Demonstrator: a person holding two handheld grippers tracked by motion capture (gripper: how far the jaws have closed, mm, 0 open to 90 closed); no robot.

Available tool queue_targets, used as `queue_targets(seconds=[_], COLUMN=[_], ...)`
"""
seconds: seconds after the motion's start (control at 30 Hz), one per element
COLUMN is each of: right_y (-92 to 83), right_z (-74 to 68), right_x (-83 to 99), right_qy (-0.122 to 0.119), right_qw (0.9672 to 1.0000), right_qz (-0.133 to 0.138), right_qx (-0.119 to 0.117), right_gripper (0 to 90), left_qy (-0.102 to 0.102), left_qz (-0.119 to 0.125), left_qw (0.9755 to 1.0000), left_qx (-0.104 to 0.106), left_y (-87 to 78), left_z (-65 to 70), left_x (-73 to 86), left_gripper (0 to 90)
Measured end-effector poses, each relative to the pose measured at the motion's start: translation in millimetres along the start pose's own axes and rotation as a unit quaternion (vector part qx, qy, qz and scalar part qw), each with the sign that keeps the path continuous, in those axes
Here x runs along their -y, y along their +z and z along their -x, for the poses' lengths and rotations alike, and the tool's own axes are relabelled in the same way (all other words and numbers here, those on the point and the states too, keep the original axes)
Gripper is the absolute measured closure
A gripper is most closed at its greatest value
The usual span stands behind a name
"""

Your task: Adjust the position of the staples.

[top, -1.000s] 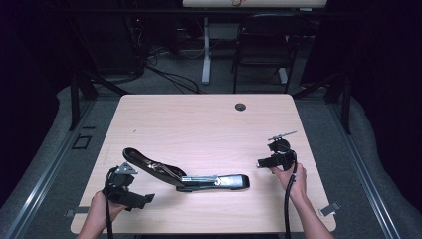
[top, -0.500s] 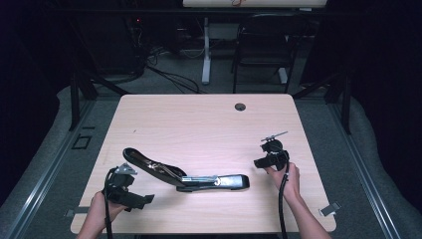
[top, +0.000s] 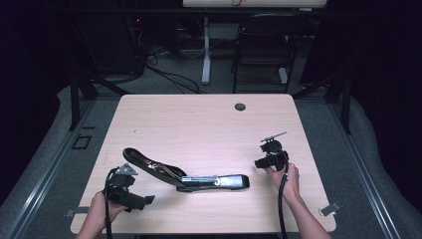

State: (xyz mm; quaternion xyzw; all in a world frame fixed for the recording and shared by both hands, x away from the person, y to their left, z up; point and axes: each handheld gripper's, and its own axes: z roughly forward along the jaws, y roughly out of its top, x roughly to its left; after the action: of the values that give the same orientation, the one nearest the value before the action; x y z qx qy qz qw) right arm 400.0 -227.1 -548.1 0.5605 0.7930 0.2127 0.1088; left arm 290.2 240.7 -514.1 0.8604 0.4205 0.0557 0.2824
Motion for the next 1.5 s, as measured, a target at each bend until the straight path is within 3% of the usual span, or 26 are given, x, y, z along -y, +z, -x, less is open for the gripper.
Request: queue_targets(seconds=[0.33,0.67,0.87,1.0,1.1,1.3,1.43,1.5], right_y=[3.3,-0.6,-14.2,-20.3,-24.7,-30.8,-33.8,-35.5], right_z=[3.0,3.4,12.6,14.1,12.9,14.8,13.8,12.5], right_x=[1.7,0.4,-1.3,-1.5,-1.0,1.5,3.1,3.5], right_qy=[0.007,-0.010,-0.015,-0.042,-0.078,-0.107,-0.133,-0.155], right_qw=[1.0000,0.9999,0.9995,0.9978,0.9954,0.9917,0.9878,0.9840], right_qz=[-0.005,-0.006,0.017,0.020,0.024,0.020,0.020,0.016], right_qx=[0.002,0.003,-0.023,-0.047,-0.051,-0.068,-0.079,-0.086], right_gripper=[53.6,57.2,57.2,57.2,57.2,57.1,57.2,57.2], left_qy=[0.009,0.014,0.014,0.013,0.013,0.016,0.016,0.016], left_qz=[-0.008,-0.015,-0.013,-0.010,-0.012,-0.016,-0.015,-0.015], left_qw=[0.9999,0.9998,0.9998,0.9999,0.9998,0.9997,0.9997,0.9997], left_qx=[0.007,0.006,0.004,0.003,0.002,0.006,0.005,0.006], left_y=[1.8,2.9,2.6,2.1,2.1,2.7,2.8,2.7], left_z=[1.1,1.8,1.6,1.6,1.5,1.5,1.6,1.5], left_x=[0.1,0.0,0.2,0.5,0.3,0.0,0.0,-0.1], left_gripper=[0.1,0.1,0.1,0.1,0.1,0.1,0.1,0.1])
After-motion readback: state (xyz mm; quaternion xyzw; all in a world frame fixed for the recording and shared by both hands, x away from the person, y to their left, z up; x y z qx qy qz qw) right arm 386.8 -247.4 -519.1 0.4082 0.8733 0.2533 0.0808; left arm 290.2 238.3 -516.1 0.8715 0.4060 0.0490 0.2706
